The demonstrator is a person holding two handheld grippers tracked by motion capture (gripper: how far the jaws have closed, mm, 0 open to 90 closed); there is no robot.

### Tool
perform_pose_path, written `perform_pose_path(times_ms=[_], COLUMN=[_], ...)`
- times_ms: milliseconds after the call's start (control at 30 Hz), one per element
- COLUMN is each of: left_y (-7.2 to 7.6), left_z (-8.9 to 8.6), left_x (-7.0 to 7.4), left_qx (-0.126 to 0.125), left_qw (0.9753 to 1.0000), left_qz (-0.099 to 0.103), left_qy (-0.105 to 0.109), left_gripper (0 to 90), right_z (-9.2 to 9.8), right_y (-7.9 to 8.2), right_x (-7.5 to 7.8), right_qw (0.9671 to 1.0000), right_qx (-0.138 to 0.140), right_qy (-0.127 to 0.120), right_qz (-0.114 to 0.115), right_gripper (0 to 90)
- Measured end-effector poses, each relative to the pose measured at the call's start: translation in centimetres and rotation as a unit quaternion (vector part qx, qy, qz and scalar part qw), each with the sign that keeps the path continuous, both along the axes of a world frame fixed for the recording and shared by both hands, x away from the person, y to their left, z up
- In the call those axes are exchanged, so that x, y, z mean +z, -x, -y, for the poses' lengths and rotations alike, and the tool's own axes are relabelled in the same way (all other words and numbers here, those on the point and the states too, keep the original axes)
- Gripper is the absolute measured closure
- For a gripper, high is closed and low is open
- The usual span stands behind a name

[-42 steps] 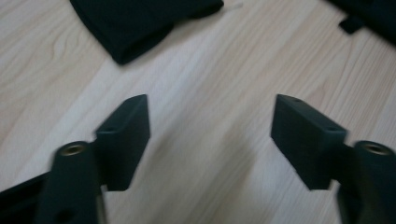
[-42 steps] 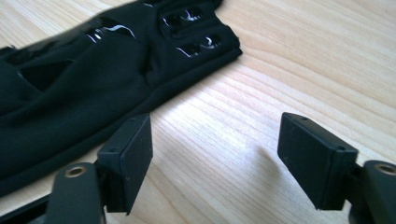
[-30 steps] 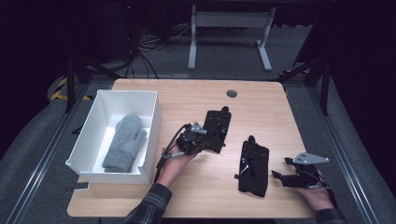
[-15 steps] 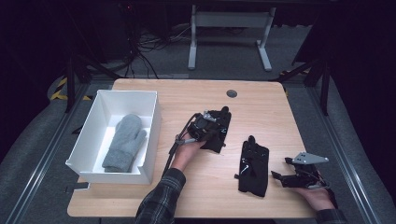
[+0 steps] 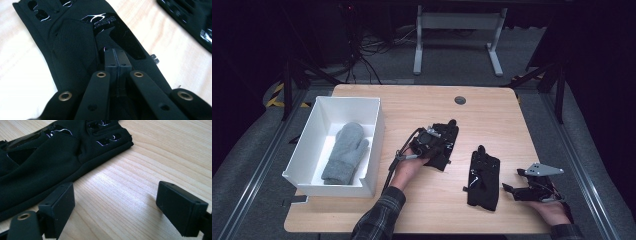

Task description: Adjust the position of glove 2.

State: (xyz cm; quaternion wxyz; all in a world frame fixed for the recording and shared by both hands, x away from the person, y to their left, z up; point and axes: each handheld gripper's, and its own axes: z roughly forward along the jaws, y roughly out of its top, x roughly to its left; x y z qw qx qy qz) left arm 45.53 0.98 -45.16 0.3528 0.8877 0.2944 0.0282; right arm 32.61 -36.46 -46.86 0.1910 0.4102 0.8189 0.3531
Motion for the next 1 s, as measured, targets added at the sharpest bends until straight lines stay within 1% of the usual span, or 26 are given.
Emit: perform_pose_path(times_ms=[33,133,300,367,433,533,600,633,700,733,800,833,867,933,967,1000], left_y=[0.4,1.5,3.7,4.4,5.2,6.4,7.3,7.7,8.6,9.0,9.4,9.5,9.6,9.5,9.5,9.2], left_z=[-0.2,-0.8,-1.7,-2.0,-2.3,-2.8,-3.1,-3.3,-3.5,-3.6,-3.6,-3.7,-3.6,-3.6,-3.5,-3.6], left_x=[0.0,-0.1,-0.2,-0.1,-0.1,-0.1,-0.1,-0.1,-0.1,-0.2,-0.2,0.0,0.1,0.7,1.0,1.3], left_qx=[-0.002,-0.009,-0.018,-0.025,-0.026,-0.028,-0.029,-0.031,-0.033,-0.033,-0.035,-0.036,-0.033,-0.029,-0.024,-0.017], left_qw=[1.0000,0.9999,0.9996,0.9995,0.9995,0.9993,0.9993,0.9992,0.9992,0.9991,0.9991,0.9991,0.9993,0.9994,0.9995,0.9996], left_qz=[-0.001,-0.008,-0.018,-0.019,-0.019,-0.025,-0.024,-0.024,-0.023,-0.026,-0.024,-0.023,-0.017,-0.006,-0.002,0.003], left_qy=[-0.001,0.008,0.012,0.006,0.003,0.003,0.003,0.000,-0.001,0.003,0.004,0.007,0.011,0.019,0.022,0.020], left_gripper=[90.0,90.0,90.0,90.0,90.0,90.0,90.0,90.0,90.0,90.0,90.0,89.1,83.6,77.4,74.9,72.3], right_z=[0.0,0.0,0.0,0.0,0.0,0.0,0.0,0.0,0.0,0.0,0.0,0.0,0.0,0.0,0.0,0.0], right_y=[0.0,0.0,0.0,0.0,0.0,0.0,0.0,0.0,0.0,0.0,0.0,0.0,0.0,0.0,0.0,0.0], right_x=[0.0,0.0,0.0,0.0,0.0,0.0,0.0,0.0,0.0,0.0,0.0,0.0,0.0,0.0,0.0,0.0], right_qw=[1.0000,1.0000,1.0000,1.0000,1.0000,1.0000,1.0000,1.0000,1.0000,1.0000,1.0000,1.0000,1.0000,1.0000,1.0000,1.0000], right_qx=[-0.001,-0.001,-0.001,-0.001,0.000,0.000,0.000,0.000,0.000,0.000,0.000,0.000,0.000,0.000,0.000,0.000], right_qy=[0.001,0.001,0.001,0.001,0.001,0.001,0.002,0.001,0.002,0.002,0.002,0.002,0.001,0.002,0.002,0.002], right_qz=[0.000,0.000,0.000,0.000,0.000,0.001,0.002,0.002,0.002,0.002,0.002,0.001,0.001,0.001,0.001,0.001], right_gripper=[15.6,15.7,15.6,15.6,15.6,15.6,15.6,15.6,15.6,15.6,15.6,15.6,15.6,15.6,15.6,15.6])
